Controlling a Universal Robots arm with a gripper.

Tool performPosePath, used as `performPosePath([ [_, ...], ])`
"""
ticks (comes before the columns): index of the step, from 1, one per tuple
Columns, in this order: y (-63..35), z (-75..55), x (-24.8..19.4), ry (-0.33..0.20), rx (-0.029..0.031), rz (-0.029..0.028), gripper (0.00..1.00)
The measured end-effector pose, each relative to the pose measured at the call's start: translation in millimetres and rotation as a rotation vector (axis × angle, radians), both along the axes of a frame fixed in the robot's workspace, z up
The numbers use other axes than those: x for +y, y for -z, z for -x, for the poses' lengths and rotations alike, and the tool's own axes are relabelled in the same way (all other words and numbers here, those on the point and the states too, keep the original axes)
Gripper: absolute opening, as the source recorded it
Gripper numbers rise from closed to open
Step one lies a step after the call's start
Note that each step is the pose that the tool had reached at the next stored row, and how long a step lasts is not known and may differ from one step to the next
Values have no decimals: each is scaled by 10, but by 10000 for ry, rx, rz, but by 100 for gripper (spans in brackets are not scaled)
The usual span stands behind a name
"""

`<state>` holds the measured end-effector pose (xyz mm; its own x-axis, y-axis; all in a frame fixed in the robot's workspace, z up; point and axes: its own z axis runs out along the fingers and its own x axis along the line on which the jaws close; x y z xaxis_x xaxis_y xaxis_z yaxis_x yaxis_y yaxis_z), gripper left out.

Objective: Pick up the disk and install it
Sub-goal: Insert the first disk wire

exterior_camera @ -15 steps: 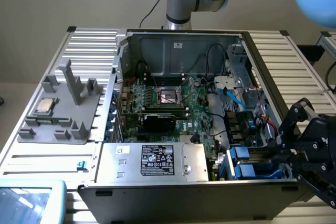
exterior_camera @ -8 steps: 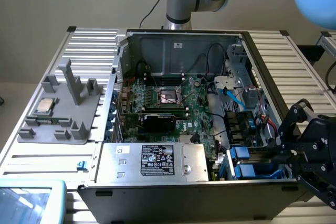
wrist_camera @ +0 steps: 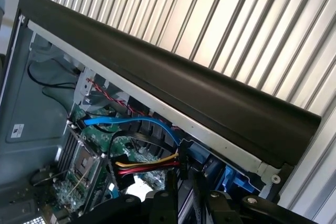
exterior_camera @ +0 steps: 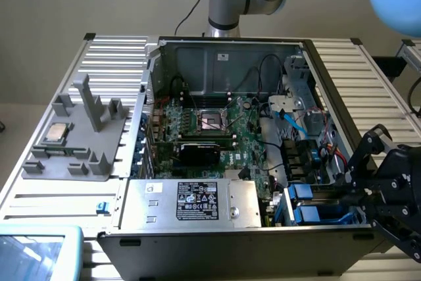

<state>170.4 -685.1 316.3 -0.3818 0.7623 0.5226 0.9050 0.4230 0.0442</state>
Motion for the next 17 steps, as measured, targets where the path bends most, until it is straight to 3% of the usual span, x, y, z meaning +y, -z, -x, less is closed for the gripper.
performPosePath([
  [9, 1, -1, 0, -61, -14, -2, 25],
  [14, 0, -2, 0, -61, -104, -119, 25],
  [17, 1, -1, 0, -61, -105, -120, 25],
])
